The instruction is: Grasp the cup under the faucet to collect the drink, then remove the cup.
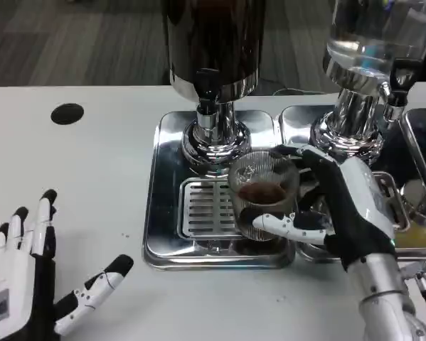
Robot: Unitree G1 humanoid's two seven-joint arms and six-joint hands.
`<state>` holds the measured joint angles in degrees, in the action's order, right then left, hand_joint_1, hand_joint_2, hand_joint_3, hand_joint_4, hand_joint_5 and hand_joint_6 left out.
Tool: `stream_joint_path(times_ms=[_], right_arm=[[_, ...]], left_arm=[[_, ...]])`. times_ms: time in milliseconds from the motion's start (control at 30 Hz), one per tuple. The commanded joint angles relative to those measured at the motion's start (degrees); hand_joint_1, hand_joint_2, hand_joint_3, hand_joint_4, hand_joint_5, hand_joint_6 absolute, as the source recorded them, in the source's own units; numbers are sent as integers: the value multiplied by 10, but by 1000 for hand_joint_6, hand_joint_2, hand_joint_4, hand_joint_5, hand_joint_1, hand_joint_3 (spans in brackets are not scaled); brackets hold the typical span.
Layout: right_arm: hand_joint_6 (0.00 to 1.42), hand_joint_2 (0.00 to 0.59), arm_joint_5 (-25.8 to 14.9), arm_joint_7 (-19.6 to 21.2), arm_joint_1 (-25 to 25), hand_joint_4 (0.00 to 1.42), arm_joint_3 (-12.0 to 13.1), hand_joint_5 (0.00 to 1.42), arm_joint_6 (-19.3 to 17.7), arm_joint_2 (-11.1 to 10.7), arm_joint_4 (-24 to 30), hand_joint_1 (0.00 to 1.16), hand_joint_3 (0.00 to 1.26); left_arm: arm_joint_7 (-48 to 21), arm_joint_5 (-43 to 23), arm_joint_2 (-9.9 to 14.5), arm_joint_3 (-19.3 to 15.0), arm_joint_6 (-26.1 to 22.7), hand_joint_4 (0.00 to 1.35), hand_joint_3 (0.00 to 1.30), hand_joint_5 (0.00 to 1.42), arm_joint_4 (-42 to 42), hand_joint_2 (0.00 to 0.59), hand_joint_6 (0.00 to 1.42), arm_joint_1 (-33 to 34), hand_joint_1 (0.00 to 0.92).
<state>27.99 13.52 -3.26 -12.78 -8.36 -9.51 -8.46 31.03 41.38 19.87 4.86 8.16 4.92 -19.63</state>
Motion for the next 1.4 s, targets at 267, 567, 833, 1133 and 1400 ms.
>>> stream_joint_path(times_ms=[267,567,833,1133,1400], right_arm=[[801,221,0,6,54,645,19,601,-8,-4,72,881,553],[778,221,0,5,101,645,36,600,-13,-7,115,881,553],[775,228,-3,11,131,637,48,586,-25,-8,126,877,553],[775,231,-11,12,161,636,60,583,-37,-4,147,875,553],[775,231,-3,15,197,636,67,583,-54,-8,167,875,553]], left_arm=[[-3,10,-1,23,-6,0,19,5,19,79,0,20,0],[-4,7,-2,36,-9,0,18,5,28,79,0,36,0],[2,6,-3,42,-3,0,21,5,41,79,0,42,0],[6,7,-5,54,-2,0,26,7,47,80,0,49,0],[6,11,-6,61,-6,0,27,15,42,80,0,50,0]])
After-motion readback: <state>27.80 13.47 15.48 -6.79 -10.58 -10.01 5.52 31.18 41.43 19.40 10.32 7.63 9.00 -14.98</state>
